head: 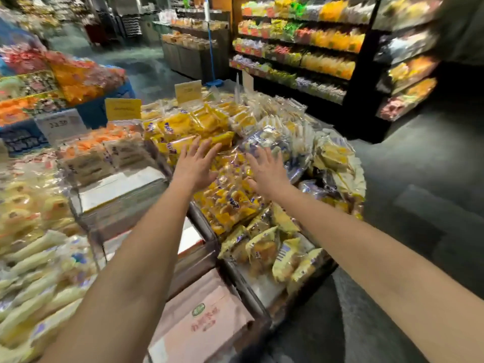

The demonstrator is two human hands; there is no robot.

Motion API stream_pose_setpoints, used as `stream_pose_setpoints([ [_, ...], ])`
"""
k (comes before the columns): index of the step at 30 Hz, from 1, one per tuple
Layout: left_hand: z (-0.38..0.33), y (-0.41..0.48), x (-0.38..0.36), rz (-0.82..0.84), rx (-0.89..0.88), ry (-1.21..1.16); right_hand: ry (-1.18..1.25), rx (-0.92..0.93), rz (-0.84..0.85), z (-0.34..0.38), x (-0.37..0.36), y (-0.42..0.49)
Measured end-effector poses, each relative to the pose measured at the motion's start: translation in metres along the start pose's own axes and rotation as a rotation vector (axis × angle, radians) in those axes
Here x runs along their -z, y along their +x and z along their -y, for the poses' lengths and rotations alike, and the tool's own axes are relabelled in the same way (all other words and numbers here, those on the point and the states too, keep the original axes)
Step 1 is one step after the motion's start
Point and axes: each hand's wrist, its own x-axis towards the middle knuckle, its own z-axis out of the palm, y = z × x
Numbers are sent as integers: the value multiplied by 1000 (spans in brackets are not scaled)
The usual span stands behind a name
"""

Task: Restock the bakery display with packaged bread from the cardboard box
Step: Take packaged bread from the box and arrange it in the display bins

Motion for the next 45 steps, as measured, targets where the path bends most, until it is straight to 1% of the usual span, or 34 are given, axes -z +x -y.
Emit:
stream_pose_setpoints([
  [4, -94, 40, -1, -4, -173, -50, 28, -304, 61, -95, -16, -79],
  [8, -212, 71, 10, -42, -417, -171, 72, -597, 78, -188, -17, -161],
  [10, -275, 79, 11, -49, -524, -193, 76, -706, 93, -229, -15, -196],
  [15, -439, 87, 19, -19, -767, -185, 96, -894, 52, -323, -9, -276],
  [18, -543, 85, 34, 21, -893, -235, 82, -981, 48, -385, -3, -335],
  [21, -649, 75, 48, 7, -1001, -277, 77, -1056, 73, -454, -2, -404],
  [23, -716, 66, 55, -16, -1074, -288, 90, -1141, 109, -498, -3, -453],
  [27, -835, 47, 60, -38, -1213, -290, 88, -1286, 144, -567, -4, -538],
  [31, -930, 24, 55, 20, -1324, -262, 144, -1403, 154, -612, -15, -603],
  [36, -1028, 14, 46, 92, -1449, -220, 242, -1582, 123, -657, -44, -663],
  [41, -1123, 15, 30, 168, -1539, -200, 347, -1762, 111, -701, -78, -704],
  [45, -1196, 22, 5, 239, -1600, -172, 434, -1883, 59, -755, -92, -726],
])
